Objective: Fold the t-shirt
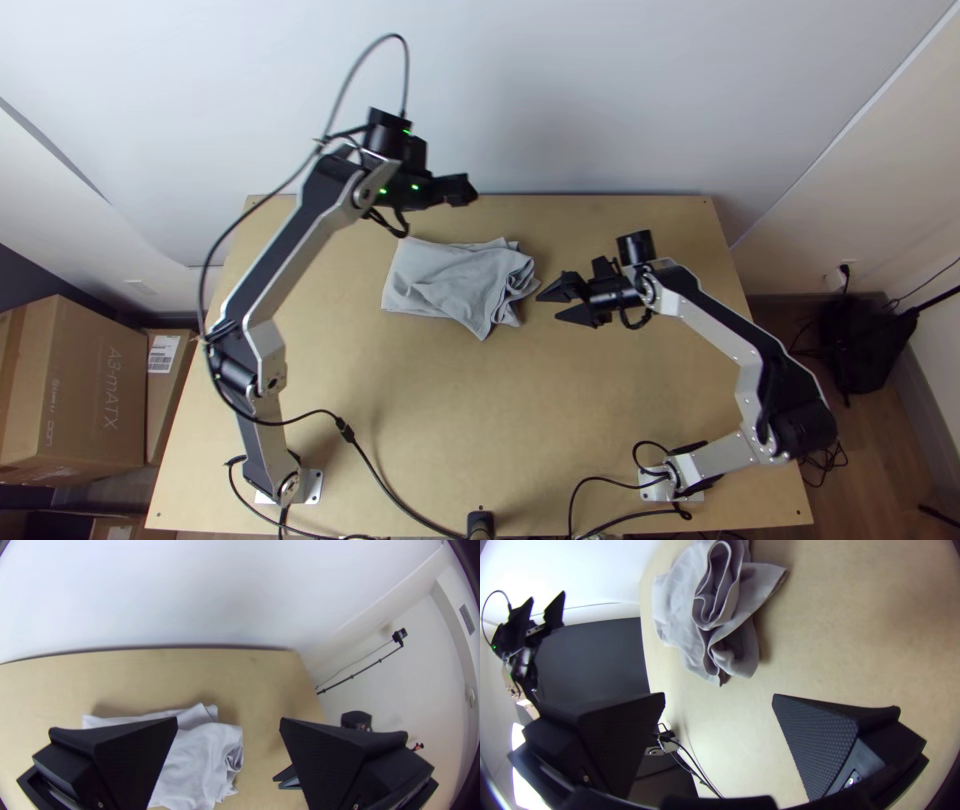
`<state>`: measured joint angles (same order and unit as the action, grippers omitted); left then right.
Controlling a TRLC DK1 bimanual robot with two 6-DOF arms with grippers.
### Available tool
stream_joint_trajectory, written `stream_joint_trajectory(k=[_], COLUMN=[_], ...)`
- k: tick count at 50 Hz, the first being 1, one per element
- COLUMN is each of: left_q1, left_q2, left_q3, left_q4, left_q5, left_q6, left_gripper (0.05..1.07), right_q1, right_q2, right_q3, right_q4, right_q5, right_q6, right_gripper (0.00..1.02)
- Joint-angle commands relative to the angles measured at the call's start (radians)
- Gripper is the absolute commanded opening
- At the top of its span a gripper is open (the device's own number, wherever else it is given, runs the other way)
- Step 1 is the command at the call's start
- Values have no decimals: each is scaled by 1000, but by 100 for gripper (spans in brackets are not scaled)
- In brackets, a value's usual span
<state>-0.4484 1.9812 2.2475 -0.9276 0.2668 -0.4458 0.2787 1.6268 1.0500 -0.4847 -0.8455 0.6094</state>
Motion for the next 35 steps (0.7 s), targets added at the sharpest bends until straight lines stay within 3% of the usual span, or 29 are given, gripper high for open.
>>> stream_joint_trajectory(k=[1, 35], left_q1=[50, 298], left_q2=[-65, -242], left_q3=[-22, 4], left_q4=[-40, -129], left_q5=[-8, -6], left_q6=[18, 1], left_gripper=[103, 103], right_q1=[43, 171], right_q2=[88, 576], right_q3=[76, 564], right_q4=[31, 46], right_q5=[17, 123], right_q6=[27, 20], right_gripper=[99, 99])
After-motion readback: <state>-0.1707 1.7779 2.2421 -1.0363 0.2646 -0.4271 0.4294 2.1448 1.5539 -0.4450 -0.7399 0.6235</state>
